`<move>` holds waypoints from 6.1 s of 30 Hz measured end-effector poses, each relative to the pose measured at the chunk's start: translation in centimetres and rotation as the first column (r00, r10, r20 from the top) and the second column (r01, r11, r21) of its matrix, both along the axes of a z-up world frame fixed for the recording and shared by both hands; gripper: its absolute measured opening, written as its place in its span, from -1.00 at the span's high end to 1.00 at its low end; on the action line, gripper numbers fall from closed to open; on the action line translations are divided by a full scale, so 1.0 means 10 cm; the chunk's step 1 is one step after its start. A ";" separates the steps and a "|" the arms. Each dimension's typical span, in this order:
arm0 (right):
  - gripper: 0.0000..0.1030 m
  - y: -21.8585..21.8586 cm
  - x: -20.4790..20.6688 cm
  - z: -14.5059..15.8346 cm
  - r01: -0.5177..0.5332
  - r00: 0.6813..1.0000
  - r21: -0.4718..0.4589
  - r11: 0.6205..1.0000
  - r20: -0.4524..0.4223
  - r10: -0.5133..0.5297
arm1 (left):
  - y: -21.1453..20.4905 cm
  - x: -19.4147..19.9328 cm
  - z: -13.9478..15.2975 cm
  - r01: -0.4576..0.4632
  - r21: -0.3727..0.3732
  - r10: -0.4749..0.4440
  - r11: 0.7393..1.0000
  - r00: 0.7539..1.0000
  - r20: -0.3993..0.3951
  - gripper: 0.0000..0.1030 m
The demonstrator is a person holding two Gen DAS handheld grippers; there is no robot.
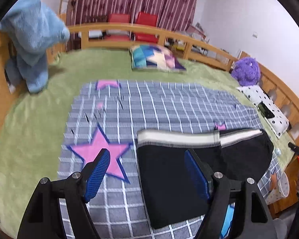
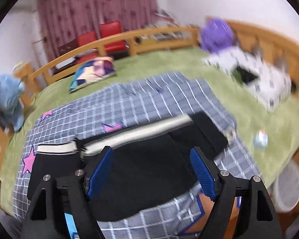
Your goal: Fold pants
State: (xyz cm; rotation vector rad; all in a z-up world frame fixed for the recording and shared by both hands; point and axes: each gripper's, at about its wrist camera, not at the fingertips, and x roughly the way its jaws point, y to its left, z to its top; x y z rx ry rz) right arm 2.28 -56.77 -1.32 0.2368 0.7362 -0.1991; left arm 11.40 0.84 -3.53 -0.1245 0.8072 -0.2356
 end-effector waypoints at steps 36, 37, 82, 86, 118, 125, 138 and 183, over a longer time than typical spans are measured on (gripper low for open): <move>0.68 -0.69 0.77 -1.37 0.137 0.986 0.041 0.990 -0.105 -0.133 | -0.40 1.02 -1.51 0.091 -0.291 -0.177 0.952 0.943 -0.282 0.77; 0.70 -0.66 0.75 -1.31 0.140 0.986 0.045 0.989 -0.094 -0.135 | -0.40 1.02 -1.41 0.099 -0.292 -0.181 0.951 0.947 -0.266 0.80; 0.08 0.27 1.28 -1.61 0.072 0.982 0.287 0.955 -0.188 -0.017 | -0.15 0.23 -1.35 0.222 -0.175 -0.259 0.959 0.937 -0.235 -0.39; 0.08 0.39 1.03 -1.33 0.077 0.975 0.137 0.988 -0.216 -0.046 | 0.36 0.13 -1.06 0.096 -0.146 -0.121 0.985 0.976 -0.181 -0.43; 0.59 3.97 1.41 -1.65 -0.616 0.641 0.156 0.772 -0.469 0.607 | 1.64 -0.26 -1.14 -0.149 -0.233 0.104 0.961 0.976 -0.193 -0.43; -0.12 4.05 1.55 -1.23 -0.655 0.696 0.043 0.755 -0.354 0.624 | 1.47 -0.18 -1.10 -0.101 -0.167 0.074 0.981 0.984 -0.165 -0.44; 0.16 3.96 1.72 -1.58 -0.590 0.765 -0.056 0.805 -0.358 0.536 | 1.28 -0.27 -1.54 -0.073 -0.149 0.034 0.986 0.968 -0.247 -0.48; -0.09 2.58 1.28 -0.77 -0.377 0.898 0.307 0.874 -0.111 0.426 | -0.56 -0.05 -0.48 0.358 -0.170 -0.384 0.918 0.909 -0.164 -0.33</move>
